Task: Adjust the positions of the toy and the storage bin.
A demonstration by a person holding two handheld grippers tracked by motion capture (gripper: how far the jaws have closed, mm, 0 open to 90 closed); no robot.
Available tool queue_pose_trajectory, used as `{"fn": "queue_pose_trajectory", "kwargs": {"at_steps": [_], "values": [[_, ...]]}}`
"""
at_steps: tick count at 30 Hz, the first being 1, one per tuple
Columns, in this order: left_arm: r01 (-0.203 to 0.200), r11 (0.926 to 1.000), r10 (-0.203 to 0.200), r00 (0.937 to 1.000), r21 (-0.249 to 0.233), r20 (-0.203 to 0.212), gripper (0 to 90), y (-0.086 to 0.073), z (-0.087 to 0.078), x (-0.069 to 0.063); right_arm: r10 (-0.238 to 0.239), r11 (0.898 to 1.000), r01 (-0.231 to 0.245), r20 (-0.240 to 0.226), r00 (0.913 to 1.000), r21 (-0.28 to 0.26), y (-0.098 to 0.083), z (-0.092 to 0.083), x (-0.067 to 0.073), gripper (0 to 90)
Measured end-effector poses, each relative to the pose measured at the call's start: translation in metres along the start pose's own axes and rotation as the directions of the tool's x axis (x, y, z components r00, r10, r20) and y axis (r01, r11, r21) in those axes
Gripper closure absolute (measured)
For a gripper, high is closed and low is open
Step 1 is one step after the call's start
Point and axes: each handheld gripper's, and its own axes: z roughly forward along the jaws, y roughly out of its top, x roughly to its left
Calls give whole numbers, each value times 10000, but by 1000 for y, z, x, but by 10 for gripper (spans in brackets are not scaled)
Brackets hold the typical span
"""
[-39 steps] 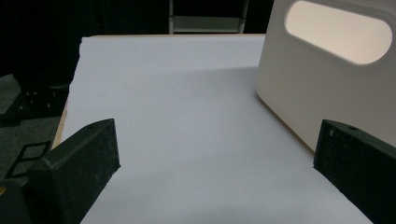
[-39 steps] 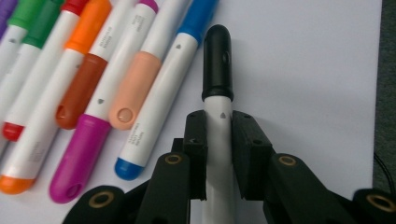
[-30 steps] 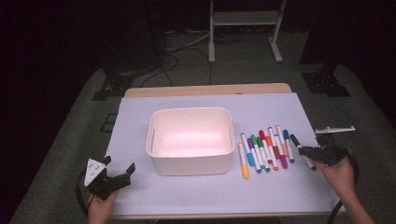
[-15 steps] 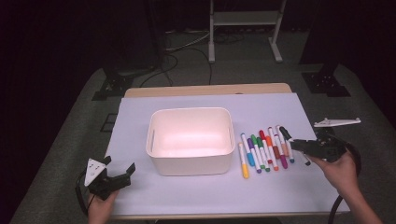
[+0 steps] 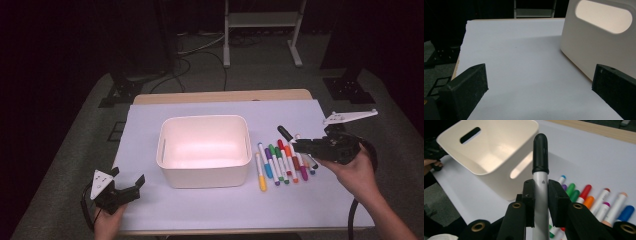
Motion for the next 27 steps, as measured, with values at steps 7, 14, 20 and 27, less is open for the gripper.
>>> {"fn": "queue_pose_trajectory", "kwargs": {"at_steps": [7, 14, 20, 27], "values": [[-14, 10000, 14, 10000, 25, 14, 0, 0, 0, 0, -555, 9982, 569, -697, 9960, 191, 19, 8, 23, 759], [-6, 10000, 6, 10000, -14, 17, 0, 0, 0, 0, -1130, 9930, 1163, -1323, 9847, 180, 37, 16, 45, 759], [-17, 10000, 17, 10000, -1, 24, 0, 0, 0, 0, -1502, 9873, 1572, -1890, 9704, 222, 52, 24, 63, 759], [36, 10000, -36, 10000, -3, 38, 0, 0, 0, 0, -1728, 9818, 1870, -2550, 9514, 321, 66, 38, 77, 759]]}}
